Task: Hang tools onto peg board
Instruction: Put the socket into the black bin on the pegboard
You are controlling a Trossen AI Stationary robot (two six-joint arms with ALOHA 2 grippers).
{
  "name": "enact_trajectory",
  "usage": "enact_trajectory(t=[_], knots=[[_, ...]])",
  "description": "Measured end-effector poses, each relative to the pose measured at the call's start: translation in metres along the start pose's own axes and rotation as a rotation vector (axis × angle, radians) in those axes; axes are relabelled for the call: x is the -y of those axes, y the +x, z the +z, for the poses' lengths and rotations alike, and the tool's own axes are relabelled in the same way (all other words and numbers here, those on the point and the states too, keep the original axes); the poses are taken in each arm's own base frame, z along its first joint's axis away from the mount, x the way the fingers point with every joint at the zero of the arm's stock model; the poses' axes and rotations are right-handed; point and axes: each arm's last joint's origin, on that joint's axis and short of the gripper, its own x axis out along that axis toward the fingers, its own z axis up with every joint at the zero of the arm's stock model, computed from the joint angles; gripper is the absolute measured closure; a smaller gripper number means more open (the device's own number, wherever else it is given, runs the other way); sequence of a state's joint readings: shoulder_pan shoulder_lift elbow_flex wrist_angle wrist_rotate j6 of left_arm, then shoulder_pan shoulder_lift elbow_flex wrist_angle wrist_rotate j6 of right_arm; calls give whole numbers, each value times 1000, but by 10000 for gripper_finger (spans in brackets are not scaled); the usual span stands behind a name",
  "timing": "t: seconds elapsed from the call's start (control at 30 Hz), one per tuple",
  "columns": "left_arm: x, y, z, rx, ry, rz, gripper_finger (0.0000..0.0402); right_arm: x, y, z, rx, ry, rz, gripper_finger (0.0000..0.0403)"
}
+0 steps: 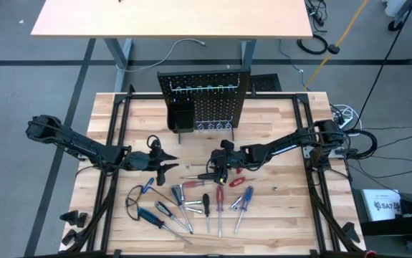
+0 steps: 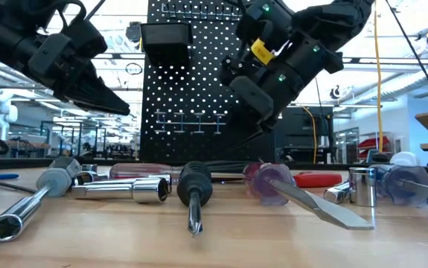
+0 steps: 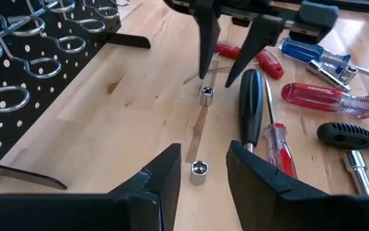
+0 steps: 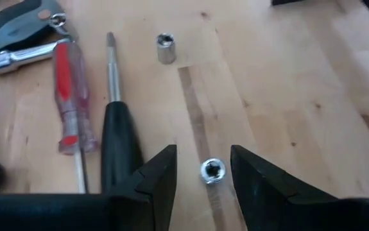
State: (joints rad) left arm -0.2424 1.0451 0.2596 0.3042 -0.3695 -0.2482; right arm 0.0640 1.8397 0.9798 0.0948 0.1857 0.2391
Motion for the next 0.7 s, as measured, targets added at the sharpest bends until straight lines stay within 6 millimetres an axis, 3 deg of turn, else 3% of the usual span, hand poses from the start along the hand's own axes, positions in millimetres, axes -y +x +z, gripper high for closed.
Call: enact_trajectory(t=[0.5,0.7], knots=[[0,0,0,0,-7,0,274,6,2,-8,-24,-24,-17,266],[0,0,0,2,-14,4,274,5,2,-3,31,-35,2,266]])
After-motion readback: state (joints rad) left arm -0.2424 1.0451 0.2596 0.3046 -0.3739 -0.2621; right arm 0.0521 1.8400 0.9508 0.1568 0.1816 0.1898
